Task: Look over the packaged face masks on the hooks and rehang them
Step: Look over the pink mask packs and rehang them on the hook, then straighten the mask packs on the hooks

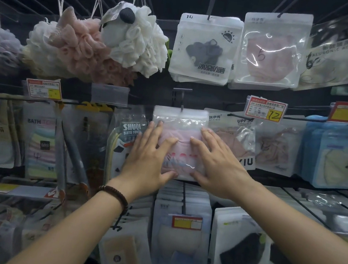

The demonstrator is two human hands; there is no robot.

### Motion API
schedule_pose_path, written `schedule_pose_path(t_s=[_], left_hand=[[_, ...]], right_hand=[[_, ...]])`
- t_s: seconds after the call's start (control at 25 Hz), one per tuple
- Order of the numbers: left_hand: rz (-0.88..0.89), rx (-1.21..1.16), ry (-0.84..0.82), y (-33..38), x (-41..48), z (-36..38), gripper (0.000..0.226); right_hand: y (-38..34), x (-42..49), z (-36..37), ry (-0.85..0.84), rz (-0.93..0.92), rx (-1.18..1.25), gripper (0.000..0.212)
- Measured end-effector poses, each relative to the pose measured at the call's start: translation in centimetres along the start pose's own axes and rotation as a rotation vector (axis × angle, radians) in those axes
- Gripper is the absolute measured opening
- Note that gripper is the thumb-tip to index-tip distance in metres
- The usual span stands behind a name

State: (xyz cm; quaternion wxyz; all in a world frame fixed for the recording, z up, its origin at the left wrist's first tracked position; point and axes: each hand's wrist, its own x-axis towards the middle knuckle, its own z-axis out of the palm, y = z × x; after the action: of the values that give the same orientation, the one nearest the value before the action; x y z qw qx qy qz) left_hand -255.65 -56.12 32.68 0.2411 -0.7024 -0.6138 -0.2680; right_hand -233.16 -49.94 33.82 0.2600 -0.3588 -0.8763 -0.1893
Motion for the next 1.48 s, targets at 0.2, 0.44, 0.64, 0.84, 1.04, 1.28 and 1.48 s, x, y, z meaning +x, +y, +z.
schedule_pose_path(t_s=[0.2, 0.44, 0.64, 0.84, 1.04, 1.28, 1.48], left_hand=[[0.069, 0.009, 0.129, 1.6, -2.7, 0.4, 0.067], [0.152, -0.193, 0.347, 7.4, -8.4, 2.5, 0.038], [0.152, -0.362, 0.432, 15.3, -14.8, 8.4, 0.017], [-0.04, -0.205, 0.09, 20.1, -17.9, 15.9, 0.061], [-0.139, 0.061, -0.219, 20.8, -16.4, 18.8, 0.106], [-0.111, 0.12, -0.37, 20.8, -14.6, 18.9, 0.104], [-0.095, 0.15, -0.377, 19.9, -13.0, 20.0, 0.109]], right_hand=[[1.0, -4.2, -0.9, 0.076, 0.057, 0.026, 0.084], [3.4, -12.0, -0.6, 0.318, 0.144, 0.071, 0.051], [3.2, -19.7, 2.8, 0.562, 0.092, 0.176, 0.017], [5.4, -26.3, 9.9, 0.264, 0.134, 0.257, 0.032], [9.2, -27.8, 12.9, -0.047, 0.092, 0.111, 0.074], [10.7, -27.1, 14.1, -0.188, 0.076, 0.094, 0.094], [10.7, -25.2, 13.8, -0.261, 0.101, 0.129, 0.093]])
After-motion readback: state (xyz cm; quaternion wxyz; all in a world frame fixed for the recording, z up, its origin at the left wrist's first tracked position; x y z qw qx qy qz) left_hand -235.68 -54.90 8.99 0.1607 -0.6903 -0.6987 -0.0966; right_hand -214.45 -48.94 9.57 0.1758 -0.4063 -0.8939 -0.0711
